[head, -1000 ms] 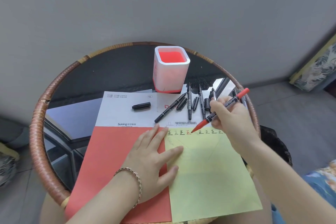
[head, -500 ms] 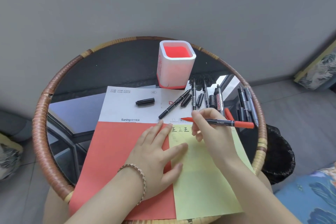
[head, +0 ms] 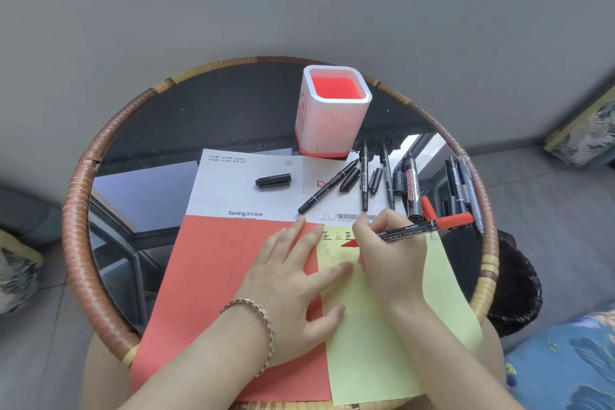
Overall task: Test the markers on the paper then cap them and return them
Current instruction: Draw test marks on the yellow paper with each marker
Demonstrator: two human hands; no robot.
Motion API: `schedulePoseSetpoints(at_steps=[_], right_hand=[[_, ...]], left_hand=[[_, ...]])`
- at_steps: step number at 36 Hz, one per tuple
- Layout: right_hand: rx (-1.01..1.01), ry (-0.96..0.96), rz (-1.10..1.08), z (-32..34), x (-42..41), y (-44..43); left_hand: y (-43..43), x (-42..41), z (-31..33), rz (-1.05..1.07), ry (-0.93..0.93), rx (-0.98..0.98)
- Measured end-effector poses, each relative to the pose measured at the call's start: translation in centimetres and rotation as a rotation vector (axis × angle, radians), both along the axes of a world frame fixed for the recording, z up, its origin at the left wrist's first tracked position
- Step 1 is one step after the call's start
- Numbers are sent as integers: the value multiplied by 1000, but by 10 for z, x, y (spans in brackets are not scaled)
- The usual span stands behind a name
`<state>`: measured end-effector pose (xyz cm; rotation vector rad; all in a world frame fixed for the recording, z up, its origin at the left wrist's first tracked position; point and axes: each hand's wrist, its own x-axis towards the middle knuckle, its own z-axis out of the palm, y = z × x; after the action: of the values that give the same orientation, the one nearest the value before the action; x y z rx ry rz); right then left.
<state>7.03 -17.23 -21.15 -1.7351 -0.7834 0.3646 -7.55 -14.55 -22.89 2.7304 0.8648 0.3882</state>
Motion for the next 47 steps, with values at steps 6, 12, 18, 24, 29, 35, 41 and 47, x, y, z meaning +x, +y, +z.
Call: schedulePoseSetpoints(at_steps=[6,12,18,24,29,35,41,47], right_hand=[[-31,-43,22,-2,0,1],[-47,-64,30,-5,1,2],[-56,-86,41,-6,1,3],[-54,-113,14,-6,1,3],[-43,-110,23,-5,1,2],[-40,-123,32,-9,3,2],[-37,-121,26,-9,3,2],[-8,-144,17,-9,3,2]], left_hand=[[0,0,2,8,-2,7],[0,0,2,5,24,3],[1,0,3,4,22,-5],[1,0,3,6,26,-13],[0,0,4,8,32,-10],[0,0,5,12,41,-11],[0,0,5,13,41,-17],[0,0,6,13,36,-18]])
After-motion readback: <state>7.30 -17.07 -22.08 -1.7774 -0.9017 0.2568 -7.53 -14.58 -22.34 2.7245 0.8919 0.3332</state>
